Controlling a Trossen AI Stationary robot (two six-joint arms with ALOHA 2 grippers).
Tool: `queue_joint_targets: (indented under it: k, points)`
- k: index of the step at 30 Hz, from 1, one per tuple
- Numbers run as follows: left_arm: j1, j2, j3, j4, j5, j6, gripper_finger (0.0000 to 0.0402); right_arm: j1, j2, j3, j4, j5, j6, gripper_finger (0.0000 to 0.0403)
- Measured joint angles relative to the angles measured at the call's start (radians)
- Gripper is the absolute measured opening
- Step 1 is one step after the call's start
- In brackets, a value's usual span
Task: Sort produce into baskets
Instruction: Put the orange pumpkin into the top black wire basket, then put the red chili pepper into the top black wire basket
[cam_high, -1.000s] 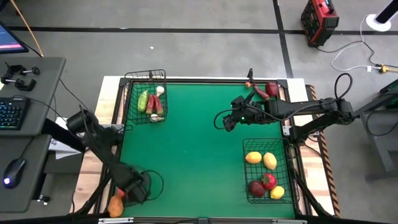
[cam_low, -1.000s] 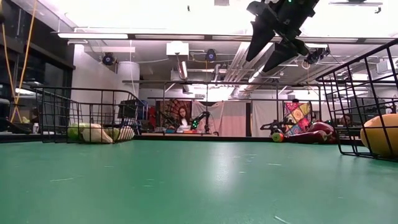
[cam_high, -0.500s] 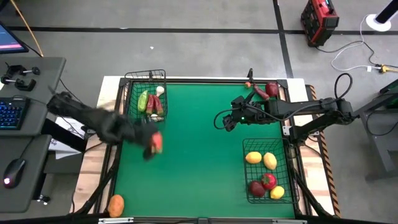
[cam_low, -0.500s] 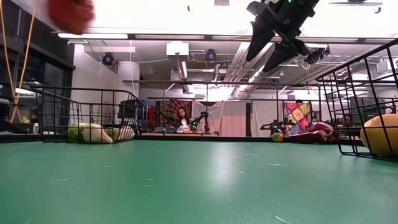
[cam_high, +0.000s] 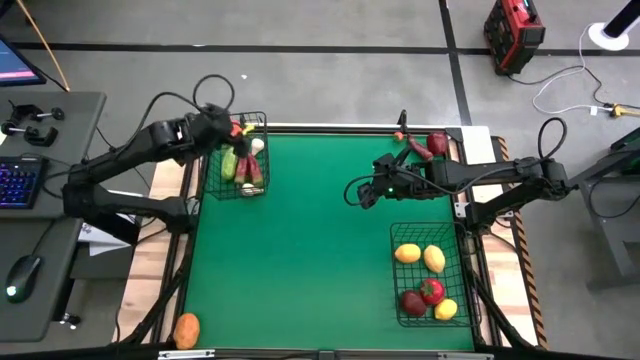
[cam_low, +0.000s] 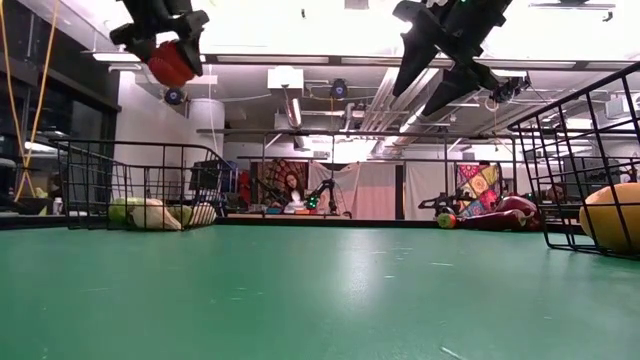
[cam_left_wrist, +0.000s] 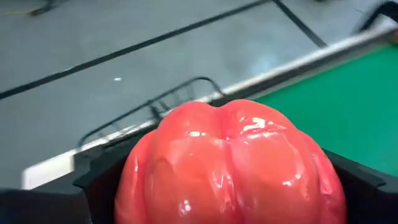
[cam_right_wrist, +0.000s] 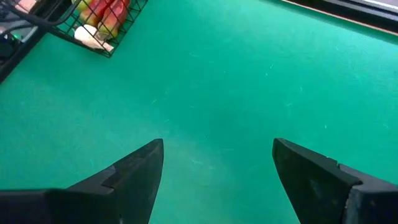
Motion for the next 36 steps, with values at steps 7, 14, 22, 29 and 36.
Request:
queue_joint_targets:
  k: [7, 14, 22, 29, 36]
  points:
    - [0.058, 0.008, 0.0, 0.015, -0.008, 0.113, 0.0366, 0.0, 0.0, 0.0, 0.001, 0.0, 0.05, 0.0295]
    - [0.142, 0.077, 0.0, 0.009, 0.121, 0.147, 0.0376, 0.0, 0.0, 0.0, 0.015, 0.0, 0.065, 0.0295]
    - [0.201, 0.175, 0.0, 0.009, 0.27, 0.168, 0.0399, 0.0, 0.0, 0.0, 0.025, 0.008, 0.065, 0.0295]
    - [0.199, 0.215, -0.001, -0.048, 0.236, 0.117, 0.0399, 0.0, 0.0, 0.0, 0.024, 0.009, 0.064, 0.0295]
    - [0.105, 0.174, -0.001, -0.096, 0.255, 0.066, 0.0399, 0.0, 0.0, 0.0, 0.023, 0.029, 0.057, 0.0295]
